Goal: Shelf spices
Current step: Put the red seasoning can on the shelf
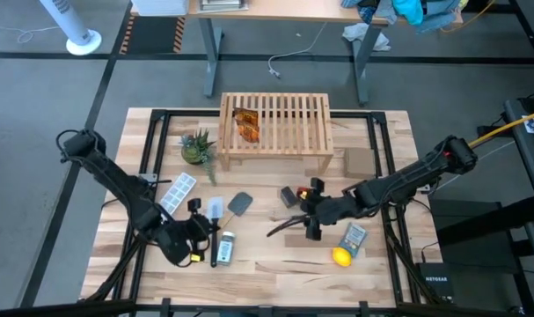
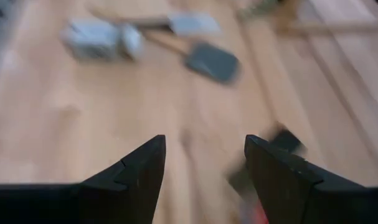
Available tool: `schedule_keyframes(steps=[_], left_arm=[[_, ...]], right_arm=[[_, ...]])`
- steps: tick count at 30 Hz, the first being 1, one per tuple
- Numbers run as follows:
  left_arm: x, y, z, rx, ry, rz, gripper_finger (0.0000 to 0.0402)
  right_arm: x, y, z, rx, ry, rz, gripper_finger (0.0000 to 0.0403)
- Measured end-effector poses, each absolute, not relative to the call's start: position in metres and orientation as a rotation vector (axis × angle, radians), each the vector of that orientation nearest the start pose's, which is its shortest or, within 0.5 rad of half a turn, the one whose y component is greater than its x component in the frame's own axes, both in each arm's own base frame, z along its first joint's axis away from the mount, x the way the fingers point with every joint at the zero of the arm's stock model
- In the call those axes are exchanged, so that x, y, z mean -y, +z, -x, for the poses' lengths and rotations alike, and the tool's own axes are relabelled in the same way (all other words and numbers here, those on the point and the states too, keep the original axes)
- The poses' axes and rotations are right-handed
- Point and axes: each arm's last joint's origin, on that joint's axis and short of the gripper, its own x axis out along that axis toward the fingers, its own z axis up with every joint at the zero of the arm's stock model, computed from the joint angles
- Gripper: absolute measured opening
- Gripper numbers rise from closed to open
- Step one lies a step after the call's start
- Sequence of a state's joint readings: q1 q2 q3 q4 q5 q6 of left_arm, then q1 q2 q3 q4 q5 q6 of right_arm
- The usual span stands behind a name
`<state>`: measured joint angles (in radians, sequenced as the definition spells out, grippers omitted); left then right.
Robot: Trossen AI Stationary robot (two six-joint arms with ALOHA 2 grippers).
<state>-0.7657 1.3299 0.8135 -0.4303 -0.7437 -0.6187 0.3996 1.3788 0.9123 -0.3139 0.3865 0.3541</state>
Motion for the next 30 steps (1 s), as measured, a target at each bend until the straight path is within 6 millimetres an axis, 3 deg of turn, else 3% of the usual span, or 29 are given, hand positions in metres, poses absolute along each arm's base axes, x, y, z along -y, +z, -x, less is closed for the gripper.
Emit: schedule_keyframes(steps=[6,11,19,30], left_arm=[[0.172,0.192,-0.195,-0.723,0.213,-0.096,0.0000],[0.173,0.179,-0.200,-0.754,0.240,-0.133,0.0000],[0.170,0.176,-0.204,-0.762,0.262,-0.137,0.0000],[0.170,0.176,-0.204,-0.763,0.261,-0.137,0.0000]], right_arm=[[-0.088,0.223,-0.243,-0.930,-0.342,-0.066,0.0225],[-0.088,0.219,-0.238,-1.004,-0.331,-0.142,0.0225],[-0.082,0.213,-0.221,-1.176,-0.408,-0.094,0.0225],[-0.080,0.213,-0.223,-1.107,-0.450,-0.009,0.0225]])
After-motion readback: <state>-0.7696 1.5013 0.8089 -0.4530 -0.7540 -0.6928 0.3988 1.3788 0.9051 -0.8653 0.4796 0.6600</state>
